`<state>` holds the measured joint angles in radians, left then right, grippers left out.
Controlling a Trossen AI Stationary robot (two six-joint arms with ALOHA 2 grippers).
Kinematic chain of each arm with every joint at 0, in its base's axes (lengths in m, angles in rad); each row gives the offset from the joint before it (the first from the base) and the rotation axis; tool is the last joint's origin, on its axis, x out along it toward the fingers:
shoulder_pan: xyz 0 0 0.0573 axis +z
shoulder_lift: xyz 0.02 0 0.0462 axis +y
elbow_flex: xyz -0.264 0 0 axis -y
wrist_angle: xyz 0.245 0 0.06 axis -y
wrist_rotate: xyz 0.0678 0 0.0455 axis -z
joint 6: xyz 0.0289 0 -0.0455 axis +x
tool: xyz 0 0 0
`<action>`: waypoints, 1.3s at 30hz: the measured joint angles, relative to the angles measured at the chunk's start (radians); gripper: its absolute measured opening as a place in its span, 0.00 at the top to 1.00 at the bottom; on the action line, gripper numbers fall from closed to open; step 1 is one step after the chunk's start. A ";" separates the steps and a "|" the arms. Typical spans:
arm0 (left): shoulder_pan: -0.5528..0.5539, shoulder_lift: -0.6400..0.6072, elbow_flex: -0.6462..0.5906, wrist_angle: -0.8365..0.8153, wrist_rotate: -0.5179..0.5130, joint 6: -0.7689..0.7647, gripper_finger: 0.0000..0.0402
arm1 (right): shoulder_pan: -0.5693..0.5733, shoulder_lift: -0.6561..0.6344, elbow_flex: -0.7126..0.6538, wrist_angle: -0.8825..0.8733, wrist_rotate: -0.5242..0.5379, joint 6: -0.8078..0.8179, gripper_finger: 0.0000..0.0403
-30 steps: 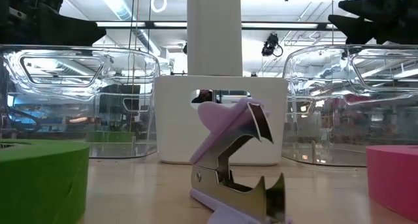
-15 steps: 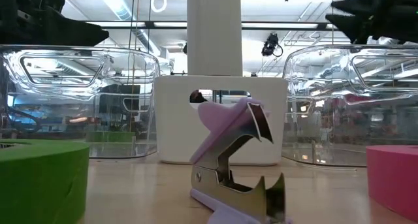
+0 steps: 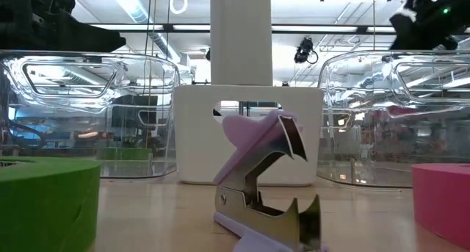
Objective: Pick and place Stapler, Stapler remover, tape
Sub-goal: Put the gray staple remover into the white bin
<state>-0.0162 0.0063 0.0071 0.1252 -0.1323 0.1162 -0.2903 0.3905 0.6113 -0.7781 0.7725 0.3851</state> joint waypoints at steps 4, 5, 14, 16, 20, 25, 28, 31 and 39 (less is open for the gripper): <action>0.000 0.000 0.000 0.016 -0.006 0.000 0.68 | -0.087 0.076 -0.019 0.016 -0.119 0.029 0.64; 0.000 0.000 0.000 0.028 -0.006 0.000 0.68 | -0.105 0.094 -0.029 0.031 -0.151 0.033 0.64; 0.000 0.000 0.000 0.040 -0.005 -0.001 0.68 | -0.247 0.309 -0.103 0.179 -0.288 -0.056 0.57; 0.000 0.000 0.000 0.040 -0.003 -0.001 0.68 | -0.268 0.350 -0.103 0.213 -0.318 -0.056 0.53; 0.000 0.000 0.000 0.040 -0.002 -0.001 0.68 | -0.290 0.441 -0.103 0.228 -0.352 -0.055 0.43; 0.000 0.000 0.000 0.039 -0.002 -0.002 0.68 | -0.293 0.554 -0.103 0.234 -0.368 -0.054 0.33; 0.000 0.000 0.000 0.039 -0.002 -0.002 0.68 | -0.293 0.610 -0.103 0.252 -0.346 -0.054 0.29; 0.000 0.000 0.000 0.039 -0.002 -0.002 0.68 | -0.293 0.657 -0.103 0.278 -0.344 -0.054 0.27; 0.000 0.000 0.000 0.039 -0.002 -0.002 0.68 | -0.293 0.769 -0.103 0.325 -0.344 -0.054 0.25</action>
<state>-0.0162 0.0063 0.0073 0.1642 -0.1345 0.1143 -0.5831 1.1592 0.5079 -0.4529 0.4285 0.3313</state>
